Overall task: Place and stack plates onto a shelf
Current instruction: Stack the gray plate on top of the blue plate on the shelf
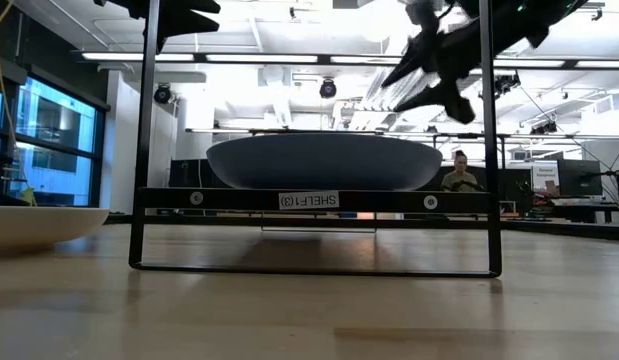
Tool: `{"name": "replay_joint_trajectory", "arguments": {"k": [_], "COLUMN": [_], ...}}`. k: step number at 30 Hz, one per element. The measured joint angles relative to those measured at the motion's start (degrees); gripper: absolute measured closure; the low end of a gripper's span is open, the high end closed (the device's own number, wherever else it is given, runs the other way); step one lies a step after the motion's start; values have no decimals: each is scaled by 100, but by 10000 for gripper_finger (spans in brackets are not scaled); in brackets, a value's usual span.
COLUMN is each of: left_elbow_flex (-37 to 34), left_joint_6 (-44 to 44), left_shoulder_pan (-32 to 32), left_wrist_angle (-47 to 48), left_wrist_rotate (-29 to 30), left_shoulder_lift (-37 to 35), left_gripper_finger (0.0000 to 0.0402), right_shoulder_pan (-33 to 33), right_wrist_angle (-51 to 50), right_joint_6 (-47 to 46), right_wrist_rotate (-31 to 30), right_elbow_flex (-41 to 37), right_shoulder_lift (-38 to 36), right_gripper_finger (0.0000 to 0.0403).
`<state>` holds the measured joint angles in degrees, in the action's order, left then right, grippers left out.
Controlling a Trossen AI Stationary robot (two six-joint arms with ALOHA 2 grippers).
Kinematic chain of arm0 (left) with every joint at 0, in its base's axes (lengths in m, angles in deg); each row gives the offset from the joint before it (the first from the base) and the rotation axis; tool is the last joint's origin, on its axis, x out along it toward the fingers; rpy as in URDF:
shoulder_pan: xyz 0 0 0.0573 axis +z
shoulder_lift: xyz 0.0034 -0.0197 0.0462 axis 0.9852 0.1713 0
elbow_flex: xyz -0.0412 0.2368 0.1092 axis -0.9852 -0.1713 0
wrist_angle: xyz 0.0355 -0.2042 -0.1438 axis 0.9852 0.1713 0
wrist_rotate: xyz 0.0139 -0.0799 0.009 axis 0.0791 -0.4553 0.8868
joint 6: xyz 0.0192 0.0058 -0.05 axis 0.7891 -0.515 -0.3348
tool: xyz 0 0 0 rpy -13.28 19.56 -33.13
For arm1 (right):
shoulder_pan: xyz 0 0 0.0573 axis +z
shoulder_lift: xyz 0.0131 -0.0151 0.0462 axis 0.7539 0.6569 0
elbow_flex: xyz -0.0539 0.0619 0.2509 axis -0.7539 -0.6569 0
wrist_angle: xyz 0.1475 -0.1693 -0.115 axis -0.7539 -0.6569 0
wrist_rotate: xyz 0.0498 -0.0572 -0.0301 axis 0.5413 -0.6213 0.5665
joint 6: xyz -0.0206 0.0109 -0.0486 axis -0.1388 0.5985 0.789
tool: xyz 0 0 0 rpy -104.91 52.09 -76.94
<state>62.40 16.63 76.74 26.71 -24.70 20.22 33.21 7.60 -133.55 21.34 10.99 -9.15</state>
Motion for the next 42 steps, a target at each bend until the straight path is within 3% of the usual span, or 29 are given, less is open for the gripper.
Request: {"name": "replay_joint_trajectory", "arguments": {"k": [5,10,20,22,26,30,35,42], "left_elbow_flex": [0,0,0,112,694,722,497,472], "left_joint_6": [-173,-448,-691,-834,-1181,-1402,-1305,6], "left_shoulder_pan": [0,0,0,16,172,339,387,320], "left_wrist_angle": [-40,-136,-227,260,2609,4193,4864,4614], "left_wrist_rotate": [-82,-83,-79,-81,-234,-961,-1875,-1968], "left_shoulder_lift": [0,0,2,8,230,643,1393,2386], "left_gripper_finger": [268,268,268,268,268,268,268,268], "right_shoulder_pan": [228,542,651,651,651,651,651,651], "right_wrist_angle": [206,235,187,185,120,47,0,-83], "right_joint_6": [1136,1751,1996,1996,1995,1985,1976,1976], "right_wrist_rotate": [-49,-676,-885,-882,-878,-867,-865,-865], "right_elbow_flex": [0,2,2,2,2,2,2,2], "right_shoulder_lift": [-774,-1391,-1663,-1660,-1656,-1654,-1652,-1620], "right_gripper_finger": [227,227,227,227,227,227,227,227]}}
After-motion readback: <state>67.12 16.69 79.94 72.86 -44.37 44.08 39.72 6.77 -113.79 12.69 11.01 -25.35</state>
